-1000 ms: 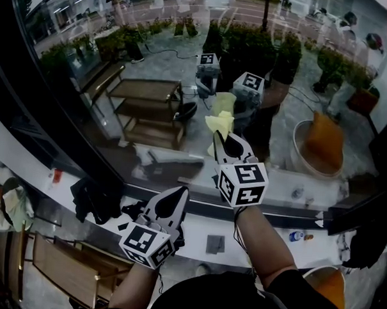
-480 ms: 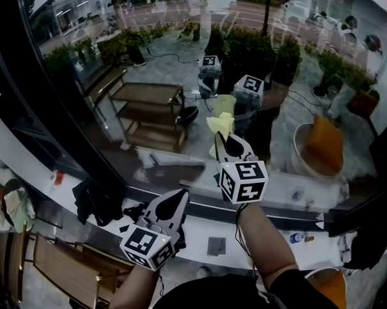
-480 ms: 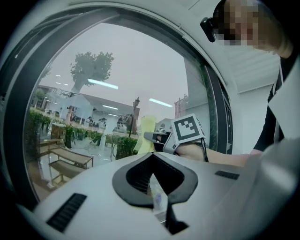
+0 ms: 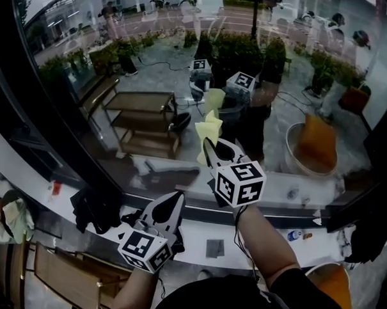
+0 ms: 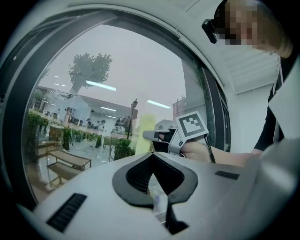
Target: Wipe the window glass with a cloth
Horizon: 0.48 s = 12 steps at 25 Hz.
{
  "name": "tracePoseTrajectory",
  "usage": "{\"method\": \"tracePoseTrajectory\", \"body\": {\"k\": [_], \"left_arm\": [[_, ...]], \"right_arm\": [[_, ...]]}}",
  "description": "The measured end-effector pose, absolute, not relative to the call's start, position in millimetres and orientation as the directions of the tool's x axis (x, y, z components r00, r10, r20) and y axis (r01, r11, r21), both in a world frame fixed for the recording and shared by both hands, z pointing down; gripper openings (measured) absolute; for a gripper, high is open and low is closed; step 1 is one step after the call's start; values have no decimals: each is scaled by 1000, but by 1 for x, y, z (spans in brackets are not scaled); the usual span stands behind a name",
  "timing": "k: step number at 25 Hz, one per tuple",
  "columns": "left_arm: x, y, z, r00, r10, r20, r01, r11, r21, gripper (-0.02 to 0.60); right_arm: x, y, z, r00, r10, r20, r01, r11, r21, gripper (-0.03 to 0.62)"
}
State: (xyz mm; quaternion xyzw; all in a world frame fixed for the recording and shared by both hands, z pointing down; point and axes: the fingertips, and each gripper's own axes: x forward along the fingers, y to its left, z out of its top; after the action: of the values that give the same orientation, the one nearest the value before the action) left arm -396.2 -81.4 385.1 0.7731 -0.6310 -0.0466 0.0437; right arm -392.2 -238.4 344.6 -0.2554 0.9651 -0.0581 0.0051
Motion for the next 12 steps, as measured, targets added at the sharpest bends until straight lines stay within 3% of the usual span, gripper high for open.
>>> {"method": "tracePoseTrajectory", "body": {"k": [12], "left_arm": [[-377,-82,357,228,-971,-70,-968,-234,88,-2]], "right_arm": [[-362,-232,288,-857,-512,-58,-508,858,-78,38]]}}
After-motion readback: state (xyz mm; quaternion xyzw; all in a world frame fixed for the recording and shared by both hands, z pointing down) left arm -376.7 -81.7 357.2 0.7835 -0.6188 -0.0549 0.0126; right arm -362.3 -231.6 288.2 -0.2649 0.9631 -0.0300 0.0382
